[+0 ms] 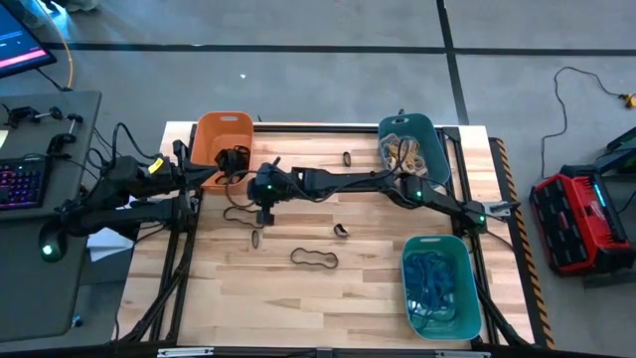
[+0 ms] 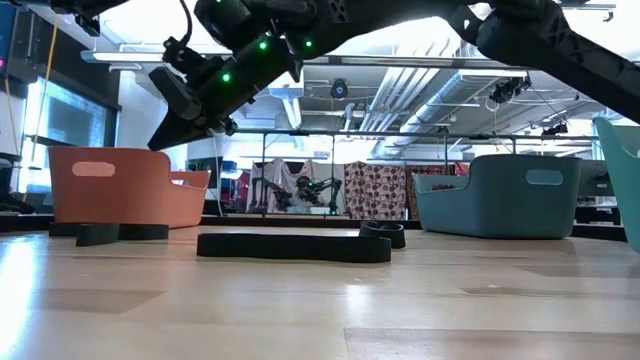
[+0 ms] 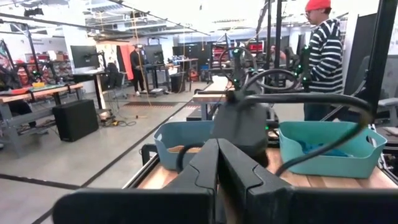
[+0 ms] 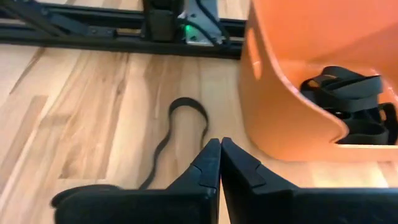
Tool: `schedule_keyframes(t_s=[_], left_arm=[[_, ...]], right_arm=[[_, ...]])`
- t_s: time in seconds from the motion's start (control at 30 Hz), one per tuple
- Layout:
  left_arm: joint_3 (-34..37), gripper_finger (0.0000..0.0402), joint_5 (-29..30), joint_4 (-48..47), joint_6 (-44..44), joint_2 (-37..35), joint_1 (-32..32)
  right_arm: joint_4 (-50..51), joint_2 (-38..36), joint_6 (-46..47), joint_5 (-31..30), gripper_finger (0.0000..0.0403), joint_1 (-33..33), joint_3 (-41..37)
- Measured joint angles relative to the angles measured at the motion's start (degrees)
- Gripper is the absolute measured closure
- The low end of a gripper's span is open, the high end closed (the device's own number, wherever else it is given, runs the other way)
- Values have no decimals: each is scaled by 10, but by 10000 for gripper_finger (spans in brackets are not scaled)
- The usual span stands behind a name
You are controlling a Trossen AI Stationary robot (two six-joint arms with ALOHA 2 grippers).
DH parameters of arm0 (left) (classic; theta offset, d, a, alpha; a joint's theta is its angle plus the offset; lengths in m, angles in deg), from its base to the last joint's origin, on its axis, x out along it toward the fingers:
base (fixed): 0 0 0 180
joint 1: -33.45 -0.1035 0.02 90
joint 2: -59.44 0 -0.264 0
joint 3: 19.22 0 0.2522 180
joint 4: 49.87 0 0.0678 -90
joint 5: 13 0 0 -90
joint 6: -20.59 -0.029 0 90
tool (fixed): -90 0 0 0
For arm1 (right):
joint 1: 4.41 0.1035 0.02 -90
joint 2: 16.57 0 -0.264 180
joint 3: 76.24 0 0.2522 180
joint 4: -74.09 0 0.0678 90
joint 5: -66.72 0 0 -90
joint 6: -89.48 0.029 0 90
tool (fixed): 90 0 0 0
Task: Sort rubber bands into baskets
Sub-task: Put the black rubber band into the orange bin
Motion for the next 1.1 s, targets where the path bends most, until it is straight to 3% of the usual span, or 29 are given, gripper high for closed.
schedule_keyframes(t_s=[0.47,0.73,1.1], left_arm=[[0,401,-2,0,0,0,0],[0,401,-2,1,0,0,0],[0,401,-2,1,0,0,0]], right_arm=[[35,0,35,-15,403,24,0],[97,-8,62,-55,403,38,0],[126,-9,65,-54,403,50,0]])
